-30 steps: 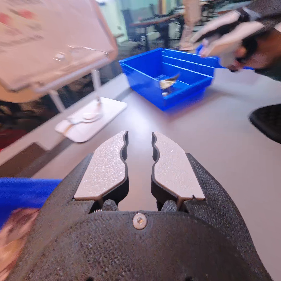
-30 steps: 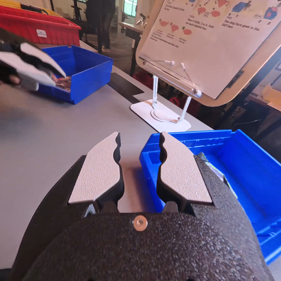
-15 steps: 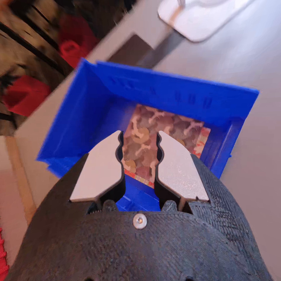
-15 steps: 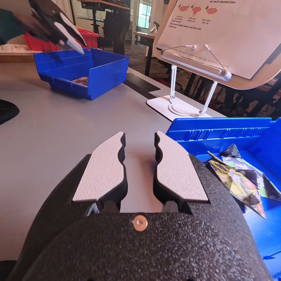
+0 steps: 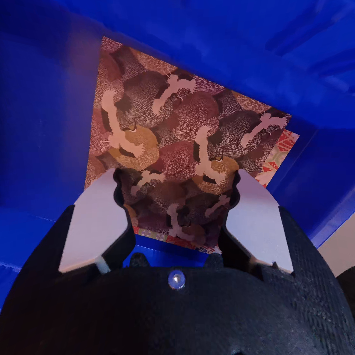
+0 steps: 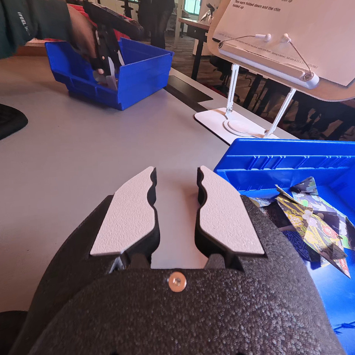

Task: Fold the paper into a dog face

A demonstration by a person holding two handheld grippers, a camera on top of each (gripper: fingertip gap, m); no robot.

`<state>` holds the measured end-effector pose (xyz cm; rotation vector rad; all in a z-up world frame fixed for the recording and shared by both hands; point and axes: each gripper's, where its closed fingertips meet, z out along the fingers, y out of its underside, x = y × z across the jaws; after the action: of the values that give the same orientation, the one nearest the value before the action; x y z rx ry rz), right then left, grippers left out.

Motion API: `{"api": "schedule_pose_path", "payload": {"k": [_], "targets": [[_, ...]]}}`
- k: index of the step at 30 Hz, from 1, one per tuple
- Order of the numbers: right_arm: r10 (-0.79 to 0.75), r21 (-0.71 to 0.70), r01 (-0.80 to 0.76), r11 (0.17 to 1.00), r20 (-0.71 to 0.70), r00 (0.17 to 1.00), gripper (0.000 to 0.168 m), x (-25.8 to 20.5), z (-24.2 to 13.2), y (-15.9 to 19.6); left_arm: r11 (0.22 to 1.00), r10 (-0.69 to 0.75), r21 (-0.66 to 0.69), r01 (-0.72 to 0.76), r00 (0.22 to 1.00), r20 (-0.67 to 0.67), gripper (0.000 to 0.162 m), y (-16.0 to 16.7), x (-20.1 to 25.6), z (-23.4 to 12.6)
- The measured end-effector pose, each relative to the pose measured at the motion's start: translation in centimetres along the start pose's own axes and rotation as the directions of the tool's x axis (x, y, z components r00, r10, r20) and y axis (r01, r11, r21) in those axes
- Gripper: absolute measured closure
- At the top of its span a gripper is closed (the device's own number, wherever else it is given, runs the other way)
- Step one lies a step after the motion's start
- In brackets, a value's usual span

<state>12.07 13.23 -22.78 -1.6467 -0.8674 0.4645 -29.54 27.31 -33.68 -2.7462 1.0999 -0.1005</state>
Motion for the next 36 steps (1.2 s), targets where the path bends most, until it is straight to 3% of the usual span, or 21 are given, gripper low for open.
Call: {"api": "schedule_pose_path", "payload": {"k": [3, 9, 11, 16, 19, 28, 29, 30, 31, 34, 36], "targets": [[-0.009, -0.006, 0.009, 1.0, 0.006, 1.0, 0.128, -0.3, 0.1, 0.1, 1.0, 0.018, 0.013, -0.018, 1.0, 0.004, 0.086, -0.1, 0.1, -0.5], [-0.032, -0.021, 0.032, 0.999, 0.009, 0.999, 0.129, -0.7, 0.3, 0.3, 0.998, 0.044, 0.034, -0.043, 0.999, -0.007, 0.13, -0.1, 0.9, -0.7], [-0.033, -0.023, 0.033, 0.999, 0.011, 0.999, 0.129, -0.8, 0.4, 0.4, 0.998, 0.049, 0.034, -0.051, 0.997, 0.055, 0.119, -0.2, 0.2, -0.8], [-0.03, -0.026, 0.03, 0.999, 0.018, 0.999, 0.129, -1.0, 0.5, 0.5, 0.998, 0.004, 0.06, -0.009, 0.996, 0.09, 0.052, -0.6, -0.5, -0.9], [-0.032, -0.034, 0.032, 0.999, 0.021, 0.999, 0.129, -1.1, 0.5, 0.6, 0.999, -0.03, 0.038, 0.028, 0.998, 0.058, 0.039, -0.4, -0.5, -0.1], [-0.023, -0.056, 0.025, 0.998, 0.031, 0.999, 0.129, -1.2, 0.8, 1.3, 0.997, -0.069, 0.028, 0.069, 0.998, 0.009, 0.044, -0.3, -0.3, 0.3], [-0.026, -0.057, 0.028, 0.998, 0.032, 0.999, 0.129, -1.2, 0.8, 1.3, 0.997, -0.07, 0.024, 0.07, 0.997, 0.009, 0.049, -0.3, -0.3, 0.2], [-0.03, -0.058, 0.031, 0.998, 0.031, 0.999, 0.129, -1.2, 0.8, 1.3, 0.997, -0.065, 0.034, 0.065, 0.998, 0.007, 0.067, -0.5, -0.4, -0.1], [-0.033, -0.058, 0.035, 0.998, 0.03, 0.999, 0.129, -1.2, 0.8, 1.3, 0.997, -0.053, 0.056, 0.053, 0.999, 0.007, 0.097, -0.8, -0.5, -0.5], [-0.032, -0.055, 0.034, 0.998, 0.029, 0.999, 0.129, -1.2, 0.8, 1.2, 0.997, -0.047, 0.07, 0.045, 0.999, 0.015, 0.103, -0.9, -0.5, -0.5], [-0.029, -0.055, 0.031, 0.998, 0.032, 0.999, 0.129, -1.2, 0.8, 1.2, 0.997, -0.034, 0.076, 0.032, 0.999, 0.017, 0.118, -1.0, -0.4, -0.7]]}}
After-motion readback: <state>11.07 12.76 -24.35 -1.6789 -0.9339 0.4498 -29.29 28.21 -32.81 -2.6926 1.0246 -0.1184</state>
